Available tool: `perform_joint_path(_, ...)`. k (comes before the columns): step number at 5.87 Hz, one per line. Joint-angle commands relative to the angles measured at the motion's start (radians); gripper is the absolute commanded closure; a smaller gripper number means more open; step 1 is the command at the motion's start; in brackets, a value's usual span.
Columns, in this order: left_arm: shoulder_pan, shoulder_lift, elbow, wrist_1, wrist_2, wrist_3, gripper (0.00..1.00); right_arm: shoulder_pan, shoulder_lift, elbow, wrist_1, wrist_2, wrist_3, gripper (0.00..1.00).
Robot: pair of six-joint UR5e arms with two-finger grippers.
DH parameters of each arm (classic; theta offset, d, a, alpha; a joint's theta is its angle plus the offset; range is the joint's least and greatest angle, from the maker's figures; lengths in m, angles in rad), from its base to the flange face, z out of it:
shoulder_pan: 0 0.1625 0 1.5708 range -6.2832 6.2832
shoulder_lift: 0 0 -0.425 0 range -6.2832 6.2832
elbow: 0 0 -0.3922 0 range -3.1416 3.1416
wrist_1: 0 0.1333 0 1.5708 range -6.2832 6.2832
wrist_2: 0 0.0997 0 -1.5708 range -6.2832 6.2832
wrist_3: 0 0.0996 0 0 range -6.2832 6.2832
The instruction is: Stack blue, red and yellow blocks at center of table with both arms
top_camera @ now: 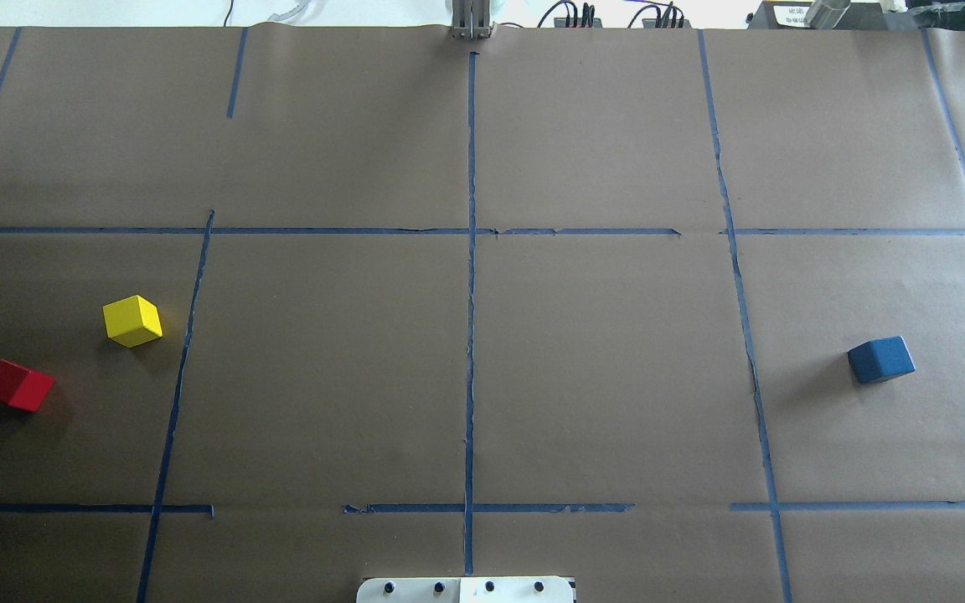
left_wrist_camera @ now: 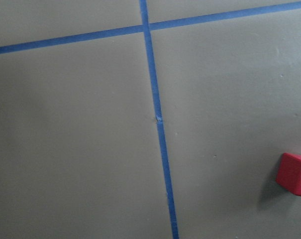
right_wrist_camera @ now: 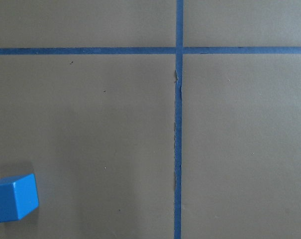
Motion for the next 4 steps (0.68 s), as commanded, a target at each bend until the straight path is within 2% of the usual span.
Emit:
perform_joint_path(1, 0.0, -0.001, -0.012, 0.0, 0.001, -0.001, 0.0, 0.0, 0.0, 0.001, 0.0, 0.001, 0.001, 0.0)
perform_joint_path(4, -0.002, -0.001, -0.024, 0.0, 0.003, 0.0, 0.0, 0.0, -0.001, -0.004, 0.049, -0.003, -0.01, 0.0)
